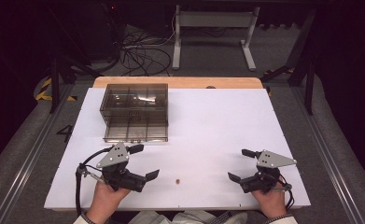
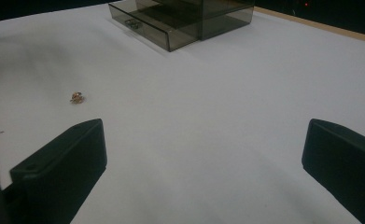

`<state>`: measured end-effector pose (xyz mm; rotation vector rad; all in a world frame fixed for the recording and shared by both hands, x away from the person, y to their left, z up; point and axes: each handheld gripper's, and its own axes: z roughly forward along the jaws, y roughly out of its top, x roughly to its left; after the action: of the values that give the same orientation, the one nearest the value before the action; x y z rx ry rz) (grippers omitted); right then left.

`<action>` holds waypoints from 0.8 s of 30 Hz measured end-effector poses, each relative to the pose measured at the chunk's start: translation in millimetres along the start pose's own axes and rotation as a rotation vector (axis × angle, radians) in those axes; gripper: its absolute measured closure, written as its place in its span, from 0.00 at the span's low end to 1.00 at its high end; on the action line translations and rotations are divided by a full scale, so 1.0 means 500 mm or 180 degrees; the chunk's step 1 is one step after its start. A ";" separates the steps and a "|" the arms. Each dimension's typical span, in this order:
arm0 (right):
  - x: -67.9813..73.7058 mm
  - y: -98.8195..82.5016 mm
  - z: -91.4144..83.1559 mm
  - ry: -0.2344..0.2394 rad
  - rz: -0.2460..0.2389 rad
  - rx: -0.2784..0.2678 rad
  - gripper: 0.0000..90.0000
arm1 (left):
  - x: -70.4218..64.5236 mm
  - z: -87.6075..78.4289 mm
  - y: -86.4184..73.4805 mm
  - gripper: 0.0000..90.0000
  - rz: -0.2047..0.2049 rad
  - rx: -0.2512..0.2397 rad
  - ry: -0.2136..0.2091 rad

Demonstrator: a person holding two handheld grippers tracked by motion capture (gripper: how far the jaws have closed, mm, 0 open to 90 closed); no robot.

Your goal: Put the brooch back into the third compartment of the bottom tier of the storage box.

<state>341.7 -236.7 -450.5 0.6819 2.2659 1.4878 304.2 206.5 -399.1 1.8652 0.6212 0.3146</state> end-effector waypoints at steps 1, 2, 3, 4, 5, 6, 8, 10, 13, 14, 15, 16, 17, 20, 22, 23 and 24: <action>0.000 0.000 0.000 0.0000 0.0002 0.0000 0.01 | -0.001 0.002 0.000 0.03 -0.0015 -0.0002 -0.0030; 0.000 0.000 0.000 -0.0001 0.0001 0.0000 0.01 | 0.000 0.003 0.000 0.03 0.0010 -0.0012 -0.0039; 0.000 0.000 0.000 0.0000 0.0002 -0.0001 0.01 | 0.000 0.003 0.000 0.03 0.0010 -0.0012 -0.0039; 0.000 0.000 -0.001 0.0003 0.0000 -0.0004 0.01 | -0.003 0.006 -0.001 0.03 -0.0014 -0.0022 -0.0068; 0.000 0.000 -0.001 0.0003 -0.0001 -0.0007 0.01 | -0.004 0.008 -0.001 0.03 0.0003 -0.0021 -0.0080; 0.000 0.000 -0.001 0.0002 -0.0001 -0.0007 0.01 | -0.006 0.010 -0.001 0.03 0.0020 -0.0017 -0.0086; 0.000 0.000 -0.001 0.0003 -0.0001 -0.0005 0.01 | -0.009 0.014 -0.002 0.04 0.0075 -0.0018 -0.0106; 0.000 0.000 -0.001 0.0003 -0.0002 -0.0006 0.01 | -0.013 0.019 -0.002 0.05 0.0111 -0.0011 -0.0148; 0.000 0.000 0.000 0.0007 -0.0003 -0.0006 0.01 | -0.017 0.029 -0.002 0.06 0.0144 0.0009 -0.0176; 0.000 0.000 0.000 0.0007 -0.0004 -0.0006 0.01 | -0.018 0.033 -0.003 0.06 0.0159 0.0024 -0.0180; 0.000 0.000 0.000 0.0007 -0.0004 -0.0006 0.01 | -0.018 0.033 -0.003 0.06 0.0159 0.0024 -0.0180; 0.000 0.000 -0.001 0.0011 0.0000 -0.0003 0.01 | -0.019 0.041 -0.003 0.07 0.0152 0.0086 -0.0191; 0.000 0.000 -0.001 0.0011 0.0000 -0.0003 0.01 | -0.019 0.041 -0.003 0.07 0.0152 0.0086 -0.0191; 0.000 0.000 -0.001 0.0015 -0.0002 -0.0003 0.01 | -0.022 0.058 -0.007 0.09 0.0156 0.0176 -0.0256; 0.000 0.000 -0.001 0.0015 -0.0003 -0.0001 0.01 | -0.025 0.077 -0.012 0.09 0.0182 0.0293 -0.0322; 0.000 0.000 -0.001 0.0015 -0.0004 -0.0002 0.01 | -0.025 0.083 -0.013 0.09 0.0186 0.0323 -0.0334; 0.000 0.000 -0.001 0.0016 -0.0004 -0.0002 0.01 | -0.025 0.083 -0.013 0.09 0.0186 0.0323 -0.0334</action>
<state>341.4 -236.9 -450.4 0.6772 2.2692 1.4912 312.7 168.8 -419.5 1.9862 0.5202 0.2250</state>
